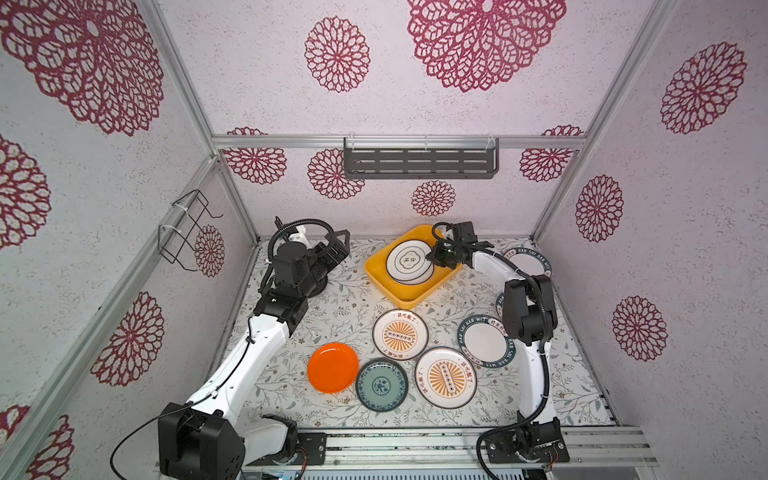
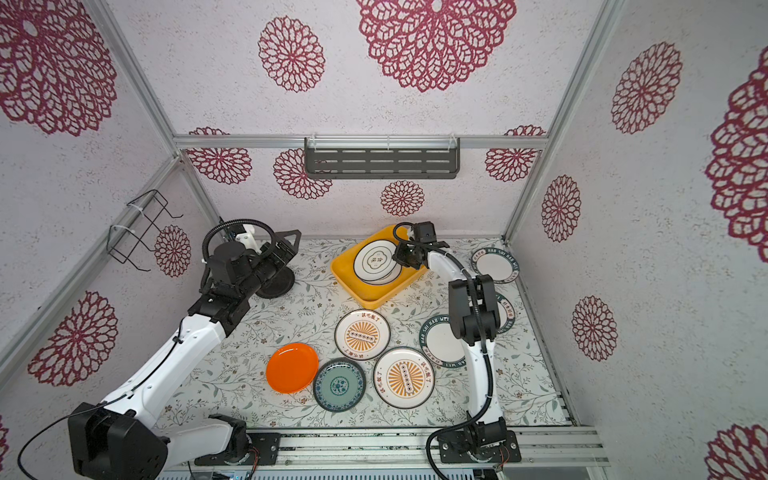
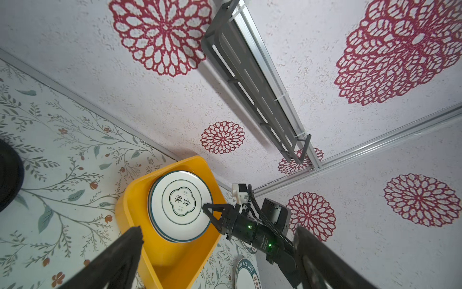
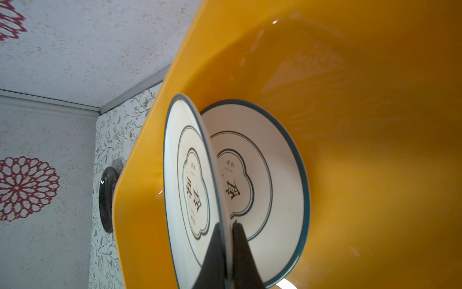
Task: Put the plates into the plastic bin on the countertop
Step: 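Lower the plate into the bin with right gripper while left gripper releases and withdraws, then open right gripper over the stacked plates and lift it clear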
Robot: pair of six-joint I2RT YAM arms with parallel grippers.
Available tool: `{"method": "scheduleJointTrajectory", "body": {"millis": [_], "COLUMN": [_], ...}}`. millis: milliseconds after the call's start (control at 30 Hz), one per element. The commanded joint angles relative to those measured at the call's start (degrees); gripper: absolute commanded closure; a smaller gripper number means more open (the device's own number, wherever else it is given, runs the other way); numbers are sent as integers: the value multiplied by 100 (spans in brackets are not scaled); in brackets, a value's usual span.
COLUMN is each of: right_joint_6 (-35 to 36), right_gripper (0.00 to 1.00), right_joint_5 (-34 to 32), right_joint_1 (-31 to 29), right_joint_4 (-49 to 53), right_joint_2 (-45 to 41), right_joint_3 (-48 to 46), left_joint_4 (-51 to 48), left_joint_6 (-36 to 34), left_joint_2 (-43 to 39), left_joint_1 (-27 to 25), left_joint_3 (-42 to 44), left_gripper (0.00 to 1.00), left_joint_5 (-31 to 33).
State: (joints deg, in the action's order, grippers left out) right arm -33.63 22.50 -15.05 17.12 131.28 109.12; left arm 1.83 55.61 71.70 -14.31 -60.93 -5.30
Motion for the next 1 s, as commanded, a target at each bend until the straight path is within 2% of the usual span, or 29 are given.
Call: {"method": "scheduleJointTrajectory", "body": {"millis": [0, 300, 333, 367, 433, 700, 967], "right_joint_6": [109, 271, 288, 287, 273, 415, 662], "right_gripper": [100, 99, 93, 79, 70, 56, 35], "right_joint_5": [35, -19, -41, -88, -92, -171, -679], "right_joint_1": [-7, -7, -4, 0, -2, -7, -9], "right_joint_4": [34, 369, 388, 371, 188, 337, 634], "right_joint_2": [-65, 239, 247, 233, 175, 260, 171], "right_joint_3": [307, 505, 493, 452, 305, 431, 582], "left_joint_4": [38, -367, -420, -457, -566, -1081, -1517], "left_joint_6": [-35, 29, 18, -19, -98, -290, -228], "left_joint_2": [-51, 43, 52, 62, 114, 185, 70], "left_joint_1": [150, 330, 361, 382, 419, 481, 874], "left_joint_3": [-18, 33, 32, 33, 1, -81, 74], "left_gripper": [3, 3, 3, 3, 3, 3, 3], "left_joint_5": [-23, 23, 38, 68, 141, 496, 613]}}
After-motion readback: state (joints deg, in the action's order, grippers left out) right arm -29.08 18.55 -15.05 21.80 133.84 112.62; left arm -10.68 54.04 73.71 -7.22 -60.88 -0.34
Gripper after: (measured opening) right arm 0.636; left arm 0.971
